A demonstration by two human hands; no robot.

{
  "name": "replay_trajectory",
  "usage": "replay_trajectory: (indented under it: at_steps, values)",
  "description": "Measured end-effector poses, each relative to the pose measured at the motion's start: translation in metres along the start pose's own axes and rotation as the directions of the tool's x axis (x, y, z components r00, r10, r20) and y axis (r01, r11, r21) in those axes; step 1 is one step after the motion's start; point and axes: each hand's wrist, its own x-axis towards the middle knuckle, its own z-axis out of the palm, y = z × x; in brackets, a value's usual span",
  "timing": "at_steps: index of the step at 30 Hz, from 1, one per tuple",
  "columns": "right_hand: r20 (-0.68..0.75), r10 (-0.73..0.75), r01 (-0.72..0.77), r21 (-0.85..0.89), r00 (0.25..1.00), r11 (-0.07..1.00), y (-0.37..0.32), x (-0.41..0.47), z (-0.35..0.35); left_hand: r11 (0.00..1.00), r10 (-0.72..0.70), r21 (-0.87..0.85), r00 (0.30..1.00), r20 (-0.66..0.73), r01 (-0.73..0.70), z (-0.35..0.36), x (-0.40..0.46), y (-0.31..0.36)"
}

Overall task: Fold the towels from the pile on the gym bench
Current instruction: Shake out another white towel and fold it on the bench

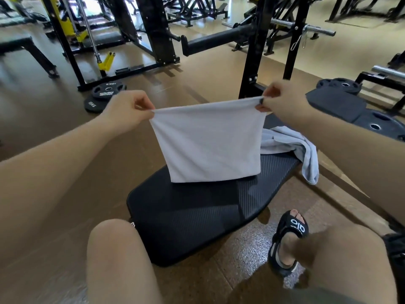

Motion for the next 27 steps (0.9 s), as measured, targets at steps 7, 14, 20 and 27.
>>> replay_trajectory:
  at_steps: [7, 14, 20, 27]
  values:
    - [-0.138, -0.144, 0.146, 0.007, 0.980, 0.989, -0.017, 0.022, 0.023, 0.990, -0.014, -0.138, 0.971, -0.239, -0.020, -0.025, 0.022, -0.007]
    - [0.167, -0.023, 0.050, -0.157, 0.986, 0.986, 0.103, -0.084, 0.064, 0.993, 0.014, -0.117, 0.979, 0.204, 0.010, 0.077, -0.104, -0.066]
    - [0.464, -0.131, 0.361, -0.452, 0.876, 0.815, 0.181, -0.159, 0.091, 0.989, 0.101, 0.046, 0.877, 0.469, -0.138, 0.150, -0.177, -0.096]
    - [0.432, -0.290, 0.503, -0.544, 0.854, 0.672, 0.197, -0.185, 0.090, 0.940, 0.234, 0.120, 0.862, 0.449, -0.318, 0.166, -0.205, -0.100]
